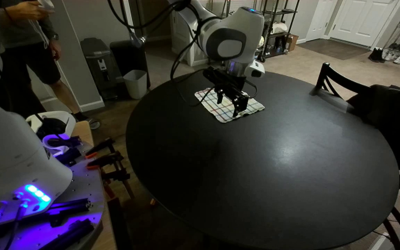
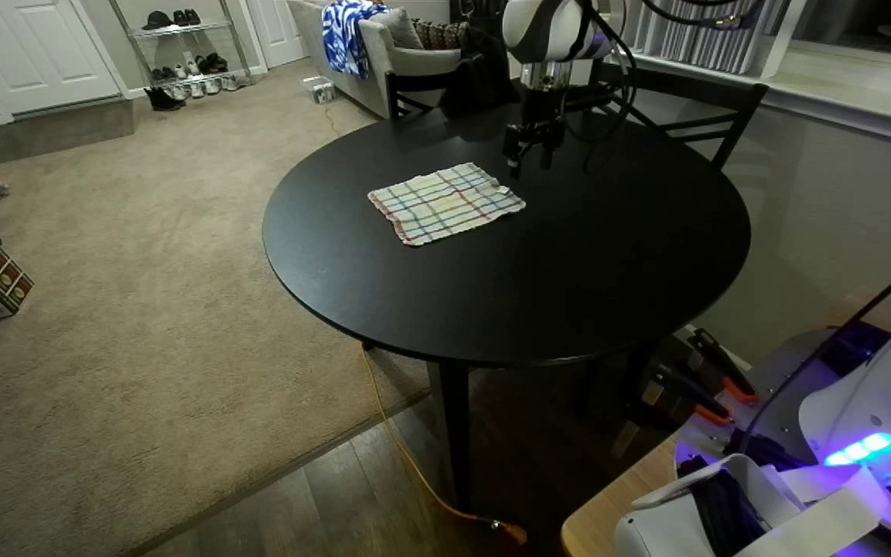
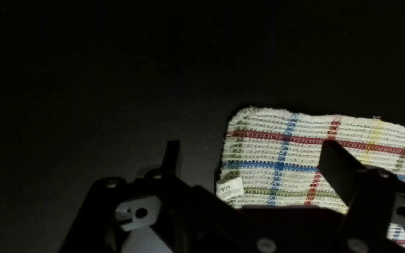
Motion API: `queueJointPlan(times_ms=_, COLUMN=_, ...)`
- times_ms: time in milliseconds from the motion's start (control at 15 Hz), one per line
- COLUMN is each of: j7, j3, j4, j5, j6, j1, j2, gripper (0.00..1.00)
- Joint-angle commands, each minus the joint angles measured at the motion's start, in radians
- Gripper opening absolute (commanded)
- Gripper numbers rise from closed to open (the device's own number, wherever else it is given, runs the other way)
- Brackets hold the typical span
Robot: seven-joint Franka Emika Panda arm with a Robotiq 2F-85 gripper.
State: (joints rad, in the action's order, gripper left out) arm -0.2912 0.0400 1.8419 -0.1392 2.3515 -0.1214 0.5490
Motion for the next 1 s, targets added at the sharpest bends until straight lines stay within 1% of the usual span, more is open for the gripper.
queueJointPlan(times_ms=0, j7=-0.106, j3=0.061, j4=-0.004, j5=-0.065, j6=0.066, j1=-0.052, j2=0.031, gripper=1.0)
queueJointPlan(times_ms=400, j7=-0.27, j3=0.152, j4=-0.034, j5=-0.172, j6=0.044, j1=-0.14, j2=0.074, gripper=1.0)
queueJointPlan(times_ms=667, j7=-0.427, j3=0.22, j4=-0.048, j5=-0.274, j6=0.018, j1=-0.215, j2=0.081, gripper=1.0)
queueJointPlan(times_ms=800, j7=-0.511, j3=0.244, j4=-0.063, j5=-0.338, j6=-0.016, j1=-0.247, j2=0.089, gripper=1.0)
queueJointPlan(times_ms=933, j7=-0.57, j3=0.243, j4=-0.081, j5=-0.388, j6=-0.064, j1=-0.26, j2=0.101, gripper=1.0)
